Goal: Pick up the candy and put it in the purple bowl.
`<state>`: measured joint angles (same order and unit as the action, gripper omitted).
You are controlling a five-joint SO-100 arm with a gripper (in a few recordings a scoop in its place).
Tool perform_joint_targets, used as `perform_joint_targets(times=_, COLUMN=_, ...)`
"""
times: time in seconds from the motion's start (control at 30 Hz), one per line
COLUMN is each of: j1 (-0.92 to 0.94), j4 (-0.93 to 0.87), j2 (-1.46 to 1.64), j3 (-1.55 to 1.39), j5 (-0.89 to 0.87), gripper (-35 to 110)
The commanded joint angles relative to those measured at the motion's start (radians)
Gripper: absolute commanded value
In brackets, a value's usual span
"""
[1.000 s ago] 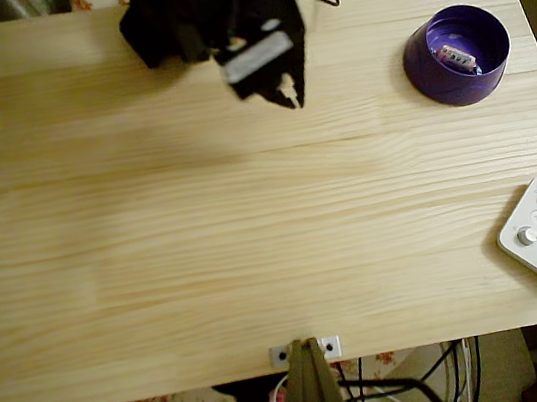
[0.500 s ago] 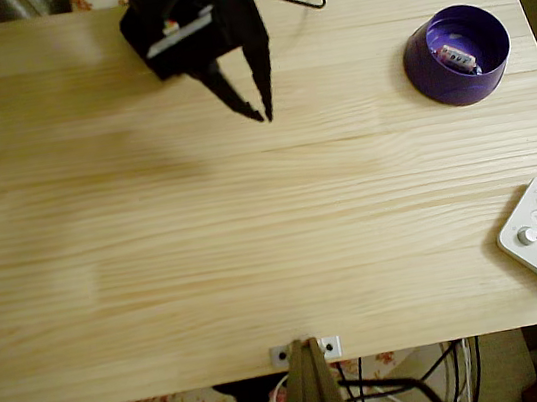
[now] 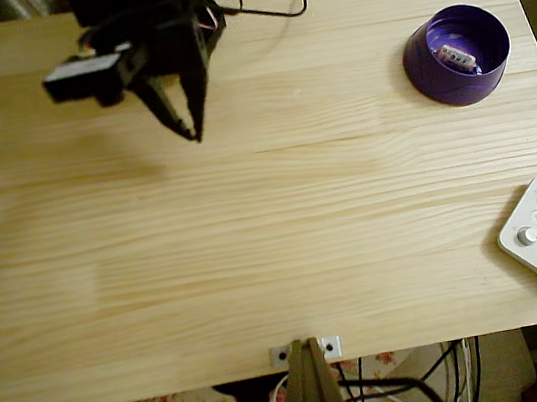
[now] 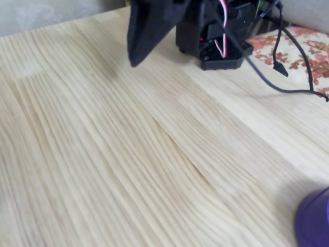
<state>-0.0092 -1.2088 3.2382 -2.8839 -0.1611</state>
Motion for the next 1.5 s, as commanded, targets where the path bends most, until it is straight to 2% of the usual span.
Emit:
perform_joint_targets(times=0.0, j1=0.086, j4=0.009, j2=0.052, j3=-0.002, j5=0.034, gripper=-1)
perform_joint_targets(times=0.27, j1=0.106, j4=0.117, j2=0.060, j3=-0.118, j5=0.067, gripper=-1)
perform_joint_targets(times=0.63, j1=0.117, j4=0.117, j2=0.060, j3=-0.118, j5=0.052, gripper=-1)
perform_joint_targets(times=0.9, j1=0.143, j4=0.137, j2=0.060, j3=-0.123, j5=0.166, gripper=-1)
perform_joint_targets(times=1.47, j1=0.132, j4=0.137, j2=0.060, j3=-0.123, j5=0.175, gripper=-1)
